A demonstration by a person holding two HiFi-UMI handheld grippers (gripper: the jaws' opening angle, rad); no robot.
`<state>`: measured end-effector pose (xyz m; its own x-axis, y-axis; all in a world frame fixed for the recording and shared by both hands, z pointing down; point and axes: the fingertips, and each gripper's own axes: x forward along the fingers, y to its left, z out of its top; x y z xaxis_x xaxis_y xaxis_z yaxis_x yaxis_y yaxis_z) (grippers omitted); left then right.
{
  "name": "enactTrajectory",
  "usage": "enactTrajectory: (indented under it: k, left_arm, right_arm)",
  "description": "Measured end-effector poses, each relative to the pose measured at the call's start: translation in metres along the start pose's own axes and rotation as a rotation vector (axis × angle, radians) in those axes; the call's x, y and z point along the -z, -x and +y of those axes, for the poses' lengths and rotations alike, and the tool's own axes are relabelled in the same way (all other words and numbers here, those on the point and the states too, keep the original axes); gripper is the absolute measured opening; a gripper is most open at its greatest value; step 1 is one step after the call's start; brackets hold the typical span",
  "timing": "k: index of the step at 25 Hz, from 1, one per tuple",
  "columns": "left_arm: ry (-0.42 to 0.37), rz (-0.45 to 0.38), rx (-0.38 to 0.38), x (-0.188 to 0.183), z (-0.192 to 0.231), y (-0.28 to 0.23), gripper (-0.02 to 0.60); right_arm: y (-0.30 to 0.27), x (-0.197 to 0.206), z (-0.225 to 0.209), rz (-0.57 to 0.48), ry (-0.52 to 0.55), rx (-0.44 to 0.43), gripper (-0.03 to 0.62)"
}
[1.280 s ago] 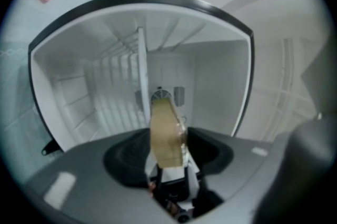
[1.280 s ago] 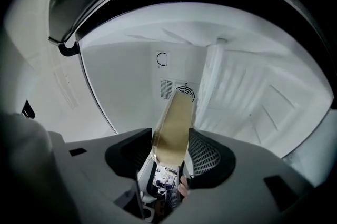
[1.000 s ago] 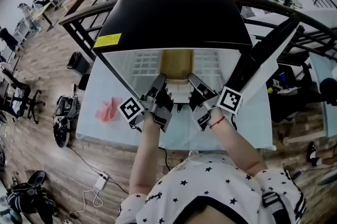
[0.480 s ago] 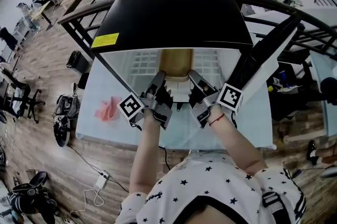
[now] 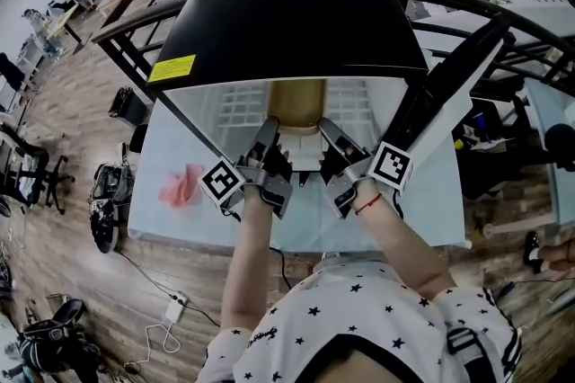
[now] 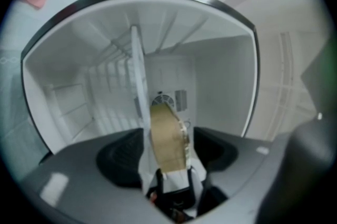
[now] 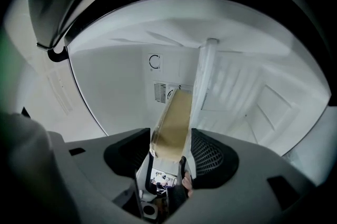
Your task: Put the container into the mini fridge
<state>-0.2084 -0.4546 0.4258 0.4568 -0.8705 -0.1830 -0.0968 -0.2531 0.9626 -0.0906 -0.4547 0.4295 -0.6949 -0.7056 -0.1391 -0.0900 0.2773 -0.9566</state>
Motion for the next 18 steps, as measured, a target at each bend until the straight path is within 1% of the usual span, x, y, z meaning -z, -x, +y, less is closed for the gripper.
enactTrajectory:
  k: [5,10,11,13,14,16,18]
  left_arm:
    - [0.006,-0.008,-0.002,0.002,0.001,0.005,0.304]
    - [-0.045,-0.028,-0.043,0.008,0.003,0.021,0.299]
    - [-0.053,-0.034,-0.054,0.01,0.003,0.025,0.285]
    - [-0.068,-0.048,-0.085,0.015,0.004,0.034,0.235]
    - [-0.079,-0.052,-0.103,0.017,0.005,0.039,0.205]
    - [-0.107,-0.054,-0.143,0.021,0.008,0.051,0.148]
    - [-0.138,-0.049,-0.182,0.026,0.011,0.064,0.085]
  right_arm:
    - [0.005,0.003,0.002,0.005,0.028,-0.002,0.212]
    - [0.016,0.009,0.004,0.018,0.071,0.009,0.212]
    - [0.018,0.012,0.004,0.022,0.077,0.014,0.21]
    - [0.025,0.017,0.004,0.022,0.085,0.032,0.21]
    - [0.028,0.019,0.005,0.022,0.098,0.043,0.192]
    - [0.035,0.025,0.006,0.032,0.149,0.065,0.134]
    - [0.044,0.033,0.006,0.042,0.194,0.096,0.096]
